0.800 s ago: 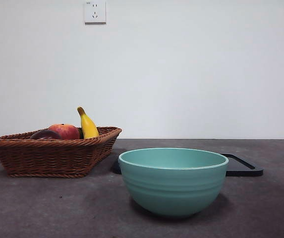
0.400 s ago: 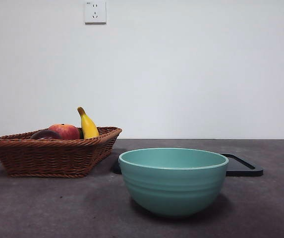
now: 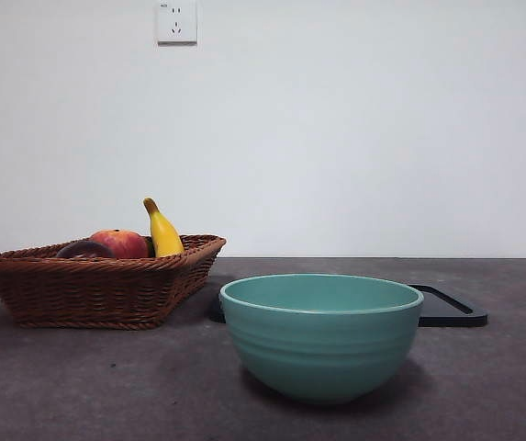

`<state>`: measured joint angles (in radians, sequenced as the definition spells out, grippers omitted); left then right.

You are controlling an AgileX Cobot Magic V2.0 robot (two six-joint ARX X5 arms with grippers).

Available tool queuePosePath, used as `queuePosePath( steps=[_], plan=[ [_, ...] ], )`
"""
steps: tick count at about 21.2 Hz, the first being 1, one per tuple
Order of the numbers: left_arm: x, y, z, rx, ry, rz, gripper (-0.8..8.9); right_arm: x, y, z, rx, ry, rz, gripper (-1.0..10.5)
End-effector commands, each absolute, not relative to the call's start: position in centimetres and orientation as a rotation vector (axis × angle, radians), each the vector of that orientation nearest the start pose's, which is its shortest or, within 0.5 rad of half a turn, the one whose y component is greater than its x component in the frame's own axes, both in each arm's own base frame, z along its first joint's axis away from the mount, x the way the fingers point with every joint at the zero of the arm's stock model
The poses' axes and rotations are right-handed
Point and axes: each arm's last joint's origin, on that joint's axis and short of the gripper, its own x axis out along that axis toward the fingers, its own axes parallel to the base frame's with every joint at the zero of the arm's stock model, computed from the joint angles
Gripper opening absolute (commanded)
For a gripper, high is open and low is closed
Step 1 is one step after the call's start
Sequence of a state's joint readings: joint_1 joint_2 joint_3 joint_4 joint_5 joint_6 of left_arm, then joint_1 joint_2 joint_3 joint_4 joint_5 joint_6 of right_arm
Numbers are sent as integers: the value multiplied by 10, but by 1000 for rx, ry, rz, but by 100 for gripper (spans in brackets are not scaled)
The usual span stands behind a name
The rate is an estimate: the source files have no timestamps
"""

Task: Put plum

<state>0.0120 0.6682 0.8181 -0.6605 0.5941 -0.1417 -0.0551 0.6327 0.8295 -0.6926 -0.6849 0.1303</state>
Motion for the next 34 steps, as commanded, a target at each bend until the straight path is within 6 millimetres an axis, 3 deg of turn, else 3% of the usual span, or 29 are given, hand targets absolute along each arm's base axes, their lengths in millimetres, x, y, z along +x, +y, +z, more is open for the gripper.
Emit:
queuePosePath(
  steps=[1,7,13,15,18,20,27,34],
  plan=[
    [129,-19,329,-217,556,-627,10,123,19,333,243,566,661,5],
    [127,-31,336,-152,675,-776,9,128,40,338,145,754,836,5],
    [126,-33,336,-146,679,-793,12,128,49,336,96,785,872,6],
    [126,-33,336,-147,680,-793,102,128,49,336,97,786,872,58],
    [126,-33,336,-156,683,-787,367,128,49,336,100,787,870,314],
    [126,-33,336,-157,684,-786,500,128,49,336,100,787,871,395],
    [133,-33,338,-171,669,-719,503,128,49,336,105,788,868,398],
    [179,-46,340,-181,677,-653,463,129,49,337,103,774,869,398]
  ],
)
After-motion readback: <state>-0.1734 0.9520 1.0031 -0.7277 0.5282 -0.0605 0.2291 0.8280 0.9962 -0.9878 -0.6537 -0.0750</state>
